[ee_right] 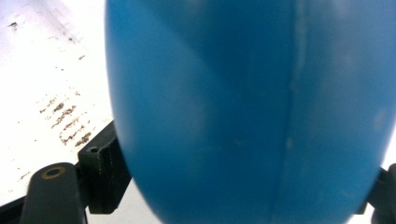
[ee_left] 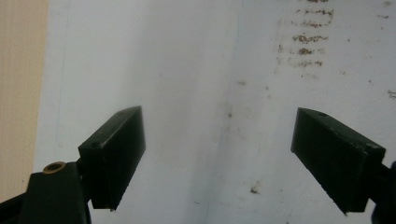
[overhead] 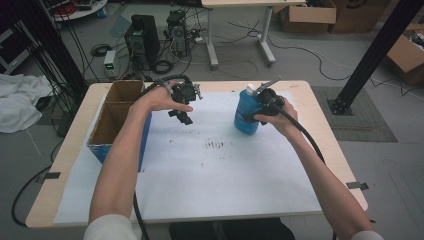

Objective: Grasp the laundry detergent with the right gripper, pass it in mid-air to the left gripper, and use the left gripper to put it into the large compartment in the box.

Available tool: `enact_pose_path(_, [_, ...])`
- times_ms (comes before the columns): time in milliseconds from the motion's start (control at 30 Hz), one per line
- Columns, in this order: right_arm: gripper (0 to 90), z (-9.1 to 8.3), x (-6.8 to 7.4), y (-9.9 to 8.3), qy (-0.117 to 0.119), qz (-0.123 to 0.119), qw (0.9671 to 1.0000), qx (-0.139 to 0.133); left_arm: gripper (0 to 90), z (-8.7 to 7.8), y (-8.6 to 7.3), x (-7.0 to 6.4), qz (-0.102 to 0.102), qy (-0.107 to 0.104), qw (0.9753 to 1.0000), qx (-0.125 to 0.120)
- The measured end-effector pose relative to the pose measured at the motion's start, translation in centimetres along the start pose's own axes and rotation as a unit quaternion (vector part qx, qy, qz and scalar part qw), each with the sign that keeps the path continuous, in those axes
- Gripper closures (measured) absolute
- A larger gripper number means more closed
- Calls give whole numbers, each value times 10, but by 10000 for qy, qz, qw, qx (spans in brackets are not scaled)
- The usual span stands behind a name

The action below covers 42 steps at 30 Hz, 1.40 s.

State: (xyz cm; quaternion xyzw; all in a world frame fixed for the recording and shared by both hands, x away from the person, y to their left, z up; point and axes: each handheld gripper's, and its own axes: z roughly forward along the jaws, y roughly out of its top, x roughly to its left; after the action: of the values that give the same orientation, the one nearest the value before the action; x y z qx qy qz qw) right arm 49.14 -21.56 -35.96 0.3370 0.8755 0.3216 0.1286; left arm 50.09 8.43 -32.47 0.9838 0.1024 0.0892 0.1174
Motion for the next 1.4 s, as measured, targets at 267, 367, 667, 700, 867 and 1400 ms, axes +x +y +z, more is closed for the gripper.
enact_pose_path(267, [190,3,1,-1,-25,40,10000,-61,183,-1,1,0,4,29,10000,-48])
enact_pose_path(367, [209,3,1,-2,-28,36,10000,-87,183,-1,1,0,7,23,10000,-51])
enact_pose_path(667, [263,5,1,-3,2,31,9999,-111,183,-1,2,-1,22,17,10000,-44])
enact_pose_path(700, [265,5,1,-3,8,42,9999,-123,183,0,2,-1,13,17,10000,-57])
enact_pose_path(867, [288,5,1,-4,4,68,9999,-156,183,0,3,-1,16,33,10000,-73])
enact_pose_path(1400, [345,5,2,-3,-50,103,9995,-298,183,-2,2,-1,-4,62,9999,-83])
